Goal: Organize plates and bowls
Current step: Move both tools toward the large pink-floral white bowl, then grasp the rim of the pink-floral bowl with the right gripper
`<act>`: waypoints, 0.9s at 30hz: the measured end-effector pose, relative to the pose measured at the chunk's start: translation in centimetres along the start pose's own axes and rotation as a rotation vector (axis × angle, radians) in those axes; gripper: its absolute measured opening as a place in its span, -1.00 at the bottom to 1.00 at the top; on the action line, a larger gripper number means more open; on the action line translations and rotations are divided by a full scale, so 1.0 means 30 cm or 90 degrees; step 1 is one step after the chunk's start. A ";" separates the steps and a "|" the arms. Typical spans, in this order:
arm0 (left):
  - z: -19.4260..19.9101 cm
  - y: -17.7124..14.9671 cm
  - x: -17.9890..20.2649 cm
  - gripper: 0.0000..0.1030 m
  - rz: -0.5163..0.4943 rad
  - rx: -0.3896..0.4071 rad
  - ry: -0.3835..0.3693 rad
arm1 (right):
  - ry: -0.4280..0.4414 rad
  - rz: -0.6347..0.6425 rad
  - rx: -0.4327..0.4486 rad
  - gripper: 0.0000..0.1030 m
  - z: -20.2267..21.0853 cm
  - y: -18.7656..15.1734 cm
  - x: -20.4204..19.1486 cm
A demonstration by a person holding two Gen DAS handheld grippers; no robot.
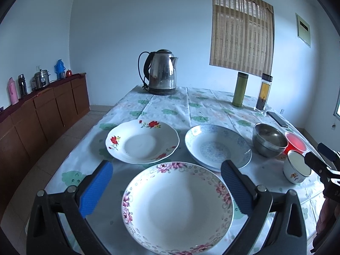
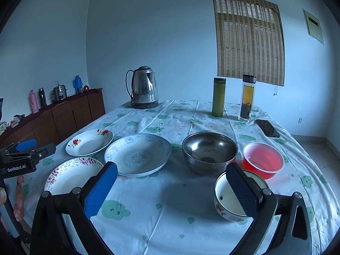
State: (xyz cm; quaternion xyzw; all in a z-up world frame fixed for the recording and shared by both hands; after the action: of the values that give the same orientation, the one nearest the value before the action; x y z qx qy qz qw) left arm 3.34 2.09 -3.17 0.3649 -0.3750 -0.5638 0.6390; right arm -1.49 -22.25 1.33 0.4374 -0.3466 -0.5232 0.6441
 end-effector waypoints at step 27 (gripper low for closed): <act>-0.196 -0.119 -0.147 0.94 0.057 -0.142 0.019 | 0.112 -0.001 -0.098 0.97 -0.287 -0.051 -0.202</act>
State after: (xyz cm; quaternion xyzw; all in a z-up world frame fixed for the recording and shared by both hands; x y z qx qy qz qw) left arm 6.62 6.39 -9.30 0.2825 -0.3161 -0.5678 0.7056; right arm 4.45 -14.70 -3.26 0.4311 -0.2474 -0.5086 0.7030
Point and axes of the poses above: each gripper's, at about its wrist camera, not at the fingertips, and z roughly against the way its jaws point, x to its right, y to its top, the point moved 2 cm from there along -z, roughly the way its jaws point, and after that the axes turned 4 degrees about x, right-handed, at the moved point
